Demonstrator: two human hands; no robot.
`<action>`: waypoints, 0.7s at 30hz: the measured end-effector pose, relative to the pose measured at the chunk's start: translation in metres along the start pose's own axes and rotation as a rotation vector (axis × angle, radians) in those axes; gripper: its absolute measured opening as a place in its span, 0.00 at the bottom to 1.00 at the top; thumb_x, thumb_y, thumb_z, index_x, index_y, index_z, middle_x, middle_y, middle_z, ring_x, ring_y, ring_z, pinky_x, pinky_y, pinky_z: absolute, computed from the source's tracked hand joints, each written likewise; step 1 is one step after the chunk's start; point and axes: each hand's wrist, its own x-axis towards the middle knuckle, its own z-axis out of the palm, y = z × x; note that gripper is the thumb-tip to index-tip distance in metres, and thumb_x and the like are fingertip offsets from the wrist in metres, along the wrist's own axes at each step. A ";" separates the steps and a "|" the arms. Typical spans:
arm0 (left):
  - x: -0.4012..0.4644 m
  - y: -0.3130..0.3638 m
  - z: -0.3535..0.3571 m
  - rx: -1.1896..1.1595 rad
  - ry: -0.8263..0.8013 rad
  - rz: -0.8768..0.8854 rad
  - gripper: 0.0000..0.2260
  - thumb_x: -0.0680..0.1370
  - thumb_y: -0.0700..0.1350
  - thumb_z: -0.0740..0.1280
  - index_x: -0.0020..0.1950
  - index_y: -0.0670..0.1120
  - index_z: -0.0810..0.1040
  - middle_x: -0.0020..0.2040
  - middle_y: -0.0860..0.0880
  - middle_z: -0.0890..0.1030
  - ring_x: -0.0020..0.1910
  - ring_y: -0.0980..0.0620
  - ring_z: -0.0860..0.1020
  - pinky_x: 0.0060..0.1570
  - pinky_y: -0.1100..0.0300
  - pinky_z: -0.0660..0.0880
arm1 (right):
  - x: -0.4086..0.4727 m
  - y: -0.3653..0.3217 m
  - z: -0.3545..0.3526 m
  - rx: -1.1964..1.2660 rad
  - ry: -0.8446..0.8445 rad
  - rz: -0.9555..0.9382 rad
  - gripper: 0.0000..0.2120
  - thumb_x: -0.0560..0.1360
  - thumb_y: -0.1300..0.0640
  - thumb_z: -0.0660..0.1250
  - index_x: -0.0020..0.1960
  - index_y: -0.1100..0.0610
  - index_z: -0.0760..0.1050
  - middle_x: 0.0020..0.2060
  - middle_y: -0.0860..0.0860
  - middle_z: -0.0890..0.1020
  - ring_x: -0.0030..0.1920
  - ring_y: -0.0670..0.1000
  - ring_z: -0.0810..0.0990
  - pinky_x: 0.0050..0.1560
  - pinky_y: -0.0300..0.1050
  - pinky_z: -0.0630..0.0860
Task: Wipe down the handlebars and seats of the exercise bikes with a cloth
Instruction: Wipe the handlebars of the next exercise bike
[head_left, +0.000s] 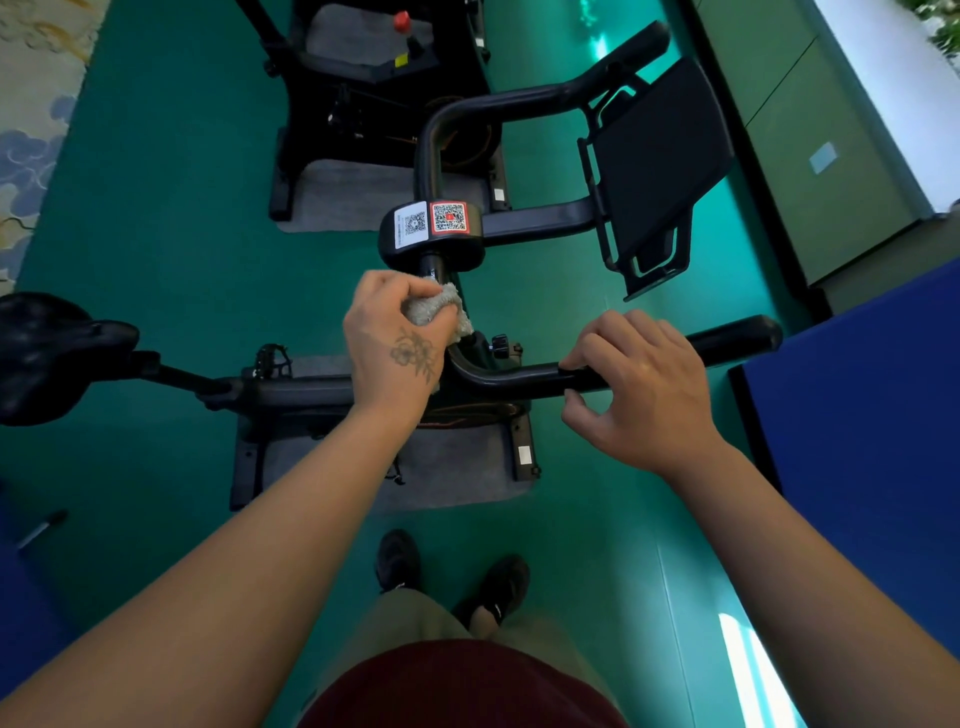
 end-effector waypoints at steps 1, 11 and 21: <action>0.006 0.001 0.002 0.010 0.006 0.003 0.08 0.74 0.43 0.80 0.50 0.45 0.86 0.52 0.50 0.80 0.48 0.58 0.77 0.49 0.77 0.69 | 0.000 0.000 0.000 -0.001 0.001 0.001 0.09 0.70 0.51 0.71 0.48 0.54 0.79 0.46 0.50 0.78 0.43 0.55 0.73 0.43 0.52 0.68; 0.005 0.000 0.001 0.041 -0.002 0.028 0.12 0.75 0.45 0.79 0.57 0.46 0.86 0.56 0.52 0.80 0.53 0.60 0.76 0.53 0.78 0.68 | -0.002 -0.001 0.001 -0.005 0.002 -0.003 0.09 0.70 0.51 0.72 0.48 0.54 0.79 0.46 0.50 0.78 0.43 0.55 0.73 0.43 0.52 0.68; 0.010 -0.001 -0.001 0.070 -0.055 0.090 0.17 0.77 0.47 0.78 0.65 0.46 0.84 0.61 0.52 0.78 0.56 0.61 0.74 0.57 0.80 0.66 | -0.001 -0.001 0.001 -0.014 -0.004 0.005 0.10 0.71 0.50 0.71 0.48 0.54 0.78 0.46 0.50 0.78 0.44 0.54 0.73 0.43 0.53 0.68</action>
